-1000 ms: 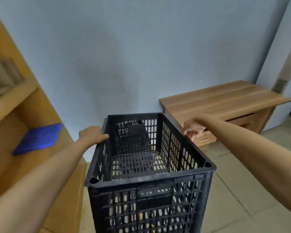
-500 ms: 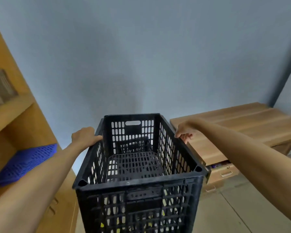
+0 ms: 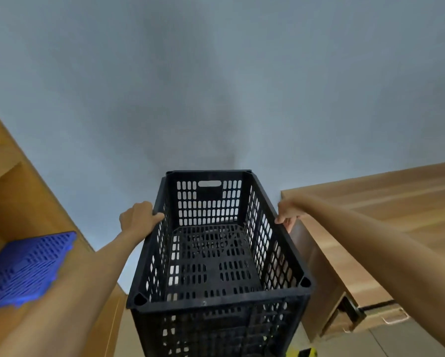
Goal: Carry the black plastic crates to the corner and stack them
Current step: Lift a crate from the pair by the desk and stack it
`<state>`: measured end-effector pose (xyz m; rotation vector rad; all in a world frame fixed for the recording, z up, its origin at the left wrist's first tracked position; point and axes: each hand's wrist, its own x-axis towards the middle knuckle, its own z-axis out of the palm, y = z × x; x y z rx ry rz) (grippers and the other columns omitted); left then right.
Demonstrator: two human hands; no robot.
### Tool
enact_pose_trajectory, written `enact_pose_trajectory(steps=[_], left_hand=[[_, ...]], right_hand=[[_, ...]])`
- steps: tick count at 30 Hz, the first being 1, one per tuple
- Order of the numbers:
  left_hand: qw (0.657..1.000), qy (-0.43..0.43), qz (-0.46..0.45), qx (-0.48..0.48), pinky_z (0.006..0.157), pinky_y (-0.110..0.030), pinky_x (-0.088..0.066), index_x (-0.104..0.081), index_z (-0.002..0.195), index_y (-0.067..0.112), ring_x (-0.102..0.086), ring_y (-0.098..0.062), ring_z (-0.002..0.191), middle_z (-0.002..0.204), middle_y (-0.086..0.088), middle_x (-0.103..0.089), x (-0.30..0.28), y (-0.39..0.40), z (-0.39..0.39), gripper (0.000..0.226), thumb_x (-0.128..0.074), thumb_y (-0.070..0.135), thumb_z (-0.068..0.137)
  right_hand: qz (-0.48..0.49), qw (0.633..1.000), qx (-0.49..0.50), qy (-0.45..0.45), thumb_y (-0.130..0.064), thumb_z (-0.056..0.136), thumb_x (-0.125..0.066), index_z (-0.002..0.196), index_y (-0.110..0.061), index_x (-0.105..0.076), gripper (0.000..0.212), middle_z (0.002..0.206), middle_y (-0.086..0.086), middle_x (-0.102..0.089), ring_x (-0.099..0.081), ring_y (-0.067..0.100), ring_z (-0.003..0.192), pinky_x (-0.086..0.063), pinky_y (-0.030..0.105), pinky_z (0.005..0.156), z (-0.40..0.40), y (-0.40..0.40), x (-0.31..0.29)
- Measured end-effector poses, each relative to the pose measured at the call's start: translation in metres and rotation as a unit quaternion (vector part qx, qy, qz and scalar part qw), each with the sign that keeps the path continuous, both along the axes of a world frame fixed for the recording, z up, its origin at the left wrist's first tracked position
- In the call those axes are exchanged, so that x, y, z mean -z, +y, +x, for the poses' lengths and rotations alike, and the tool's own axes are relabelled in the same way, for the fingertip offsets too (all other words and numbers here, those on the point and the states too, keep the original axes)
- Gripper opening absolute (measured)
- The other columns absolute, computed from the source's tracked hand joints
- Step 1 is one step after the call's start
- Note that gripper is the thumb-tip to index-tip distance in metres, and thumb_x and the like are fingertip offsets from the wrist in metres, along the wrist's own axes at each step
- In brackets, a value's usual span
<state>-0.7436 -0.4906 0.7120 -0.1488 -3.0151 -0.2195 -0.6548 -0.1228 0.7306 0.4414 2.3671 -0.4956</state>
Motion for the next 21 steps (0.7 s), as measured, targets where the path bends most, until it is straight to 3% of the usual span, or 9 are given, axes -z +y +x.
enact_pose_trajectory(steps=[1, 3, 7, 9, 11, 13, 17, 19, 21], left_hand=[[1.000, -0.003, 0.001, -0.001, 0.052, -0.025, -0.031, -0.036, 0.058, 0.016, -0.040, -0.017, 0.048, 0.055, 0.002, -0.044, 0.006, 0.009, -0.013, 0.043, -0.059, 0.035, 0.088], [1.000, -0.007, 0.012, -0.004, 0.051, -0.025, -0.030, -0.033, 0.056, 0.016, -0.038, -0.018, 0.048, 0.053, 0.003, -0.040, 0.020, 0.027, -0.035, 0.042, -0.058, 0.032, 0.085], [0.999, -0.044, 0.009, -0.010, 0.051, -0.025, -0.027, -0.032, 0.057, 0.017, -0.035, -0.016, 0.048, 0.052, 0.004, -0.038, 0.057, 0.039, -0.071, 0.040, -0.058, 0.029, 0.085], [0.998, -0.055, 0.007, -0.017, 0.052, -0.025, -0.030, -0.035, 0.058, 0.016, -0.040, -0.016, 0.049, 0.053, 0.003, -0.041, 0.073, 0.040, -0.090, 0.040, -0.057, 0.032, 0.088], [0.998, -0.060, 0.013, -0.019, 0.052, -0.025, -0.031, -0.037, 0.059, 0.017, -0.040, -0.015, 0.049, 0.054, 0.003, -0.042, 0.088, 0.042, -0.111, 0.039, -0.056, 0.032, 0.090], [0.998, -0.056, 0.014, -0.011, 0.050, -0.024, -0.028, -0.035, 0.060, 0.018, -0.037, -0.013, 0.047, 0.054, 0.004, -0.041, 0.100, 0.040, -0.132, 0.039, -0.055, 0.032, 0.091], [0.995, -0.084, -0.033, 0.041, 0.051, -0.025, -0.028, -0.045, 0.072, 0.020, -0.043, -0.013, 0.054, 0.060, 0.006, -0.045, 0.126, 0.025, -0.161, 0.032, -0.053, 0.041, 0.094], [0.987, -0.141, -0.061, 0.056, 0.056, -0.027, -0.035, -0.048, 0.078, 0.019, -0.050, -0.018, 0.063, 0.069, 0.005, -0.051, 0.151, 0.013, -0.165, 0.033, -0.052, 0.047, 0.094], [0.982, -0.176, -0.047, 0.042, 0.059, -0.029, -0.037, -0.046, 0.078, 0.018, -0.055, -0.021, 0.068, 0.072, 0.004, -0.052, 0.175, 0.003, -0.170, 0.034, -0.053, 0.048, 0.093]], right_hand=[[0.011, 1.000, -0.005, -0.012, -0.025, 0.100, -0.051, 0.116, 0.000, -0.055, 0.030, 0.096, 0.004, -0.072, -0.069, 0.014, 0.083, -0.044, 0.022, 0.061, -0.015, 0.008, 0.006], [0.033, 0.999, -0.016, -0.014, -0.025, 0.102, -0.047, 0.122, 0.004, -0.052, 0.035, 0.101, 0.007, -0.072, -0.065, 0.011, 0.070, -0.038, 0.019, 0.052, -0.047, 0.022, 0.023], [0.066, 0.997, -0.048, -0.006, -0.022, 0.104, -0.043, 0.115, 0.009, -0.058, 0.037, 0.120, 0.017, -0.068, -0.070, 0.024, 0.103, -0.053, 0.029, 0.084, -0.097, 0.035, 0.058], [0.073, 0.996, -0.053, 0.000, -0.022, 0.104, -0.043, 0.093, 0.004, -0.061, 0.034, 0.119, 0.017, -0.068, -0.067, 0.026, 0.110, -0.050, 0.032, 0.095, -0.120, 0.040, 0.075], [0.077, 0.996, -0.046, 0.021, -0.023, 0.103, -0.045, 0.084, 0.004, -0.059, 0.036, 0.101, 0.013, -0.070, -0.069, 0.024, 0.094, -0.049, 0.030, 0.087, -0.139, 0.042, 0.090], [0.086, 0.995, -0.034, 0.033, -0.025, 0.101, -0.048, 0.096, 0.006, -0.064, 0.036, 0.083, 0.007, -0.065, -0.063, 0.021, 0.081, -0.045, 0.027, 0.078, -0.153, 0.037, 0.102], [0.070, 0.997, -0.014, -0.042, -0.024, 0.100, -0.051, 0.069, -0.010, -0.051, 0.034, 0.091, 0.000, -0.076, -0.068, 0.015, 0.106, -0.045, 0.017, 0.081, -0.172, 0.021, 0.135], [0.068, 0.994, -0.004, -0.087, -0.021, 0.099, -0.052, 0.075, -0.009, -0.050, 0.027, 0.098, 0.003, -0.076, -0.069, 0.014, 0.104, -0.045, 0.012, 0.069, -0.176, 0.011, 0.154], [0.041, 0.994, 0.006, -0.100, -0.011, 0.097, -0.054, 0.098, -0.001, -0.052, 0.010, 0.113, 0.014, -0.072, -0.074, 0.019, 0.086, -0.051, 0.017, 0.056, -0.185, 0.007, 0.173]])
